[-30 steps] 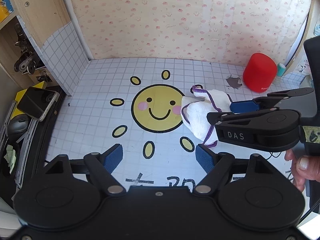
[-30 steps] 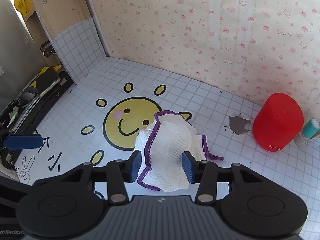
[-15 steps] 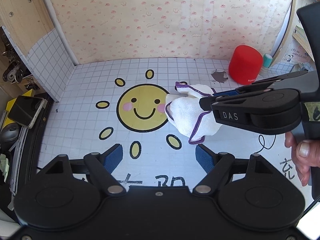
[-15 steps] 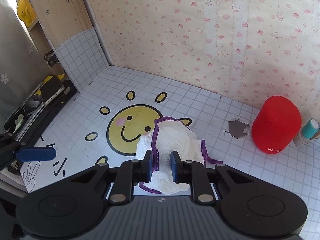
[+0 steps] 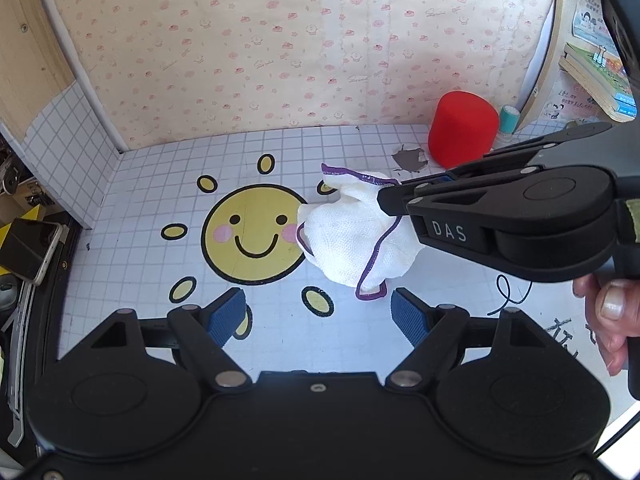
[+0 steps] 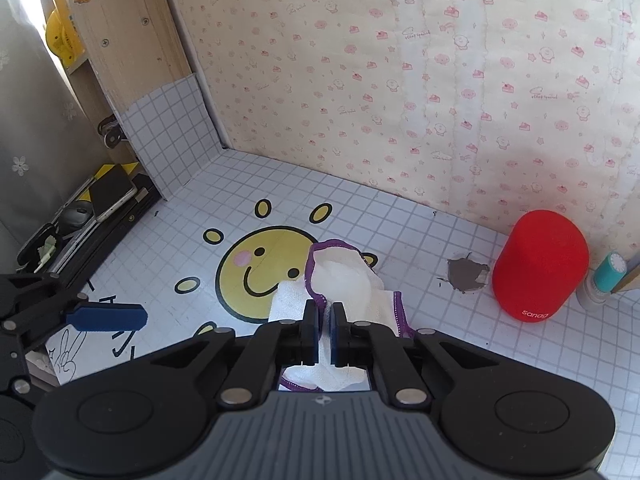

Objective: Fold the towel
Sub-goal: 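Lift the towel with the right gripper to let it hang open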

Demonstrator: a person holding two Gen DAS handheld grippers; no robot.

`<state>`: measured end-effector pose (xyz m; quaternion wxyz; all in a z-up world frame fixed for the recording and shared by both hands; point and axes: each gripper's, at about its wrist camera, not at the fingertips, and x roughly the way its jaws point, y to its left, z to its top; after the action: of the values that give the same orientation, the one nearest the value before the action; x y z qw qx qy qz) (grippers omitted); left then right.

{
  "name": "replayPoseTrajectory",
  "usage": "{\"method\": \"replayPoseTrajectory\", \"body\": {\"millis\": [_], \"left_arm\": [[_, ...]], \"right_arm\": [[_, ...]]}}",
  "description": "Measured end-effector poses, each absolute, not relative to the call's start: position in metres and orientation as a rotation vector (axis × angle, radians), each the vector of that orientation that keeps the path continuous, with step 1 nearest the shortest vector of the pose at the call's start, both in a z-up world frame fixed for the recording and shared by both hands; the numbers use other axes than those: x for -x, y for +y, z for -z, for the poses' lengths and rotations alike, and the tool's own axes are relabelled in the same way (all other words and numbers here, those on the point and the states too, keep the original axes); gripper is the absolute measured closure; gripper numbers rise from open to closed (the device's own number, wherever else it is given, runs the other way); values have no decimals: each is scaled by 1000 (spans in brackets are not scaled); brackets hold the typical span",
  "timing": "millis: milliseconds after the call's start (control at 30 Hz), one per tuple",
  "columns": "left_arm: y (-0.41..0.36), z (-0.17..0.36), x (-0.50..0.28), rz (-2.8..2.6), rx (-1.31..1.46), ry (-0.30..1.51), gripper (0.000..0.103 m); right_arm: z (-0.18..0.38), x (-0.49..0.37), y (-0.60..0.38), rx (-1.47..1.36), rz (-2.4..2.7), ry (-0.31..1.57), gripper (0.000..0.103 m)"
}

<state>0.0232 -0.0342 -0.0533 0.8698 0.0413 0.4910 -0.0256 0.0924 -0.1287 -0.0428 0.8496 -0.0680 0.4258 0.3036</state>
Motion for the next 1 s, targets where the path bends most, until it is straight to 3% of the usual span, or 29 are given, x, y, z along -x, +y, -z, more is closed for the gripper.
{"method": "replayPoseTrajectory", "body": {"millis": [1000], "left_arm": [[4,38,-4,-14,-8,1012,23]], "right_arm": [[-2,-75,-88,99,-809,794,98]]}}
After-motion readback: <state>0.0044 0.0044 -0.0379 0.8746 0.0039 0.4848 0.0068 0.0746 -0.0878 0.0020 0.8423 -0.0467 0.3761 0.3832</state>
